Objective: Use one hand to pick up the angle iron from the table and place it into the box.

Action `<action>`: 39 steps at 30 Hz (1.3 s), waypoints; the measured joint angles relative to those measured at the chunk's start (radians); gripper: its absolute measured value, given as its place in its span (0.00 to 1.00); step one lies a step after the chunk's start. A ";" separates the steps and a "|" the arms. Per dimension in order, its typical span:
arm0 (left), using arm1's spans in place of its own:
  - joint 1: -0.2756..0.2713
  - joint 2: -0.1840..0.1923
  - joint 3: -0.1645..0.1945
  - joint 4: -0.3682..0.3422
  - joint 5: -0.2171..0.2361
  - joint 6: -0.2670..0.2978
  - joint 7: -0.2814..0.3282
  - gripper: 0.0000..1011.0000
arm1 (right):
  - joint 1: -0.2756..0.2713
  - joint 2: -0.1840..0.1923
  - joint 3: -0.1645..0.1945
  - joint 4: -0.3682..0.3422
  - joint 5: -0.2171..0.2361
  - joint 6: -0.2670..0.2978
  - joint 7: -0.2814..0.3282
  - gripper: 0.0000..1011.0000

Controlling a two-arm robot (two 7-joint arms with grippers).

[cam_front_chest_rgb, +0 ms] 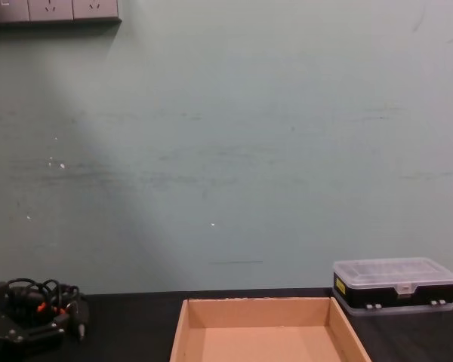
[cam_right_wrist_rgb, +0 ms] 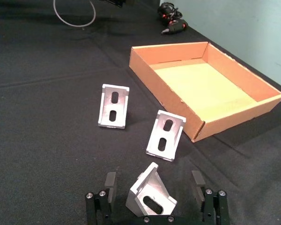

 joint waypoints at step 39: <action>0.000 0.000 0.000 0.000 0.000 0.000 0.000 1.00 | -0.001 -0.013 -0.005 -0.009 -0.009 0.041 -0.016 0.39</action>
